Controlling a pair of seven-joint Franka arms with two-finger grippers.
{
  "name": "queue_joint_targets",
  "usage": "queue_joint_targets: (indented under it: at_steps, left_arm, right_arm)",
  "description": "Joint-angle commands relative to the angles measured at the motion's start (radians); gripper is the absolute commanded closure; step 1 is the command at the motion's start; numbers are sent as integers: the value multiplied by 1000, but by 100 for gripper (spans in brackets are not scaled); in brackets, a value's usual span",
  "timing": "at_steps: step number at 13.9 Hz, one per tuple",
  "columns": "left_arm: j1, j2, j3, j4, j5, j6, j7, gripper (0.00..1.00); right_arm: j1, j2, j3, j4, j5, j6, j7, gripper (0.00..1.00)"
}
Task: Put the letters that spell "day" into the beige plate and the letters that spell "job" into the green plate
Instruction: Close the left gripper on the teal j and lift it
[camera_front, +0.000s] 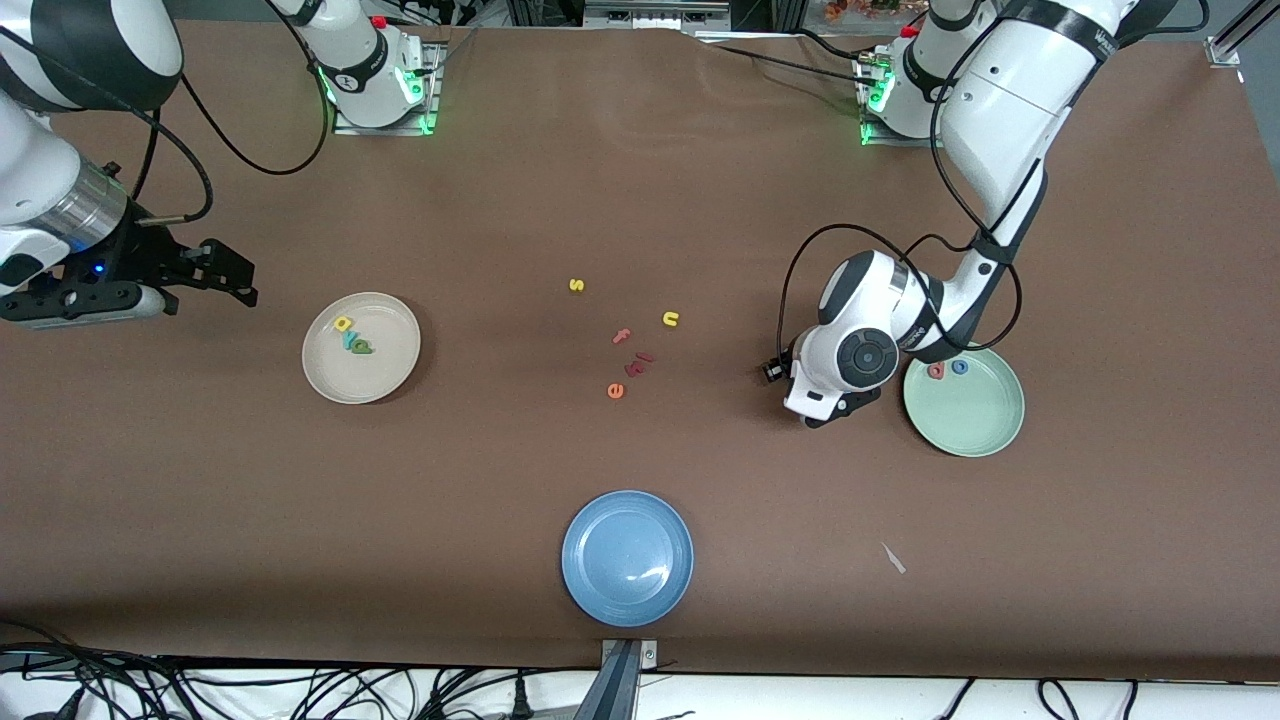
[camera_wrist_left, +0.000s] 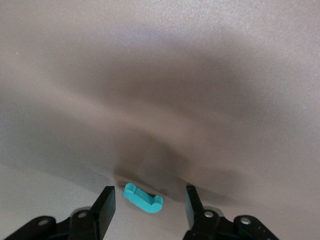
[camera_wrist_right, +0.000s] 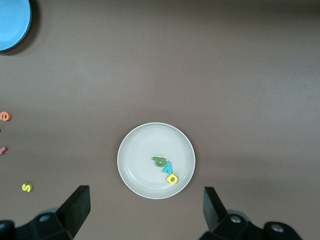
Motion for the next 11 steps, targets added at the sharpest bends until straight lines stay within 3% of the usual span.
queue_joint_targets:
  at_steps: [1,4,9,11]
  left_arm:
    - [-9,-6,5,-32,-17,-12,-5,44]
    - [-15,-6,5,-43,-17,-12,-5,45]
    - [-14,-9,5,-41,-17,-15,4,75]
    - [-6,-17,5,-32,-16,-15,14,95]
  right_arm:
    - [-8,-34,6,-30,14,8,-17,0]
    - [-7,-34,8,-30,14,8,-17,0]
    - [-7,-34,11,-27,13,8,-15,0]
    - [-7,-34,11,-27,13,7,-17,0]
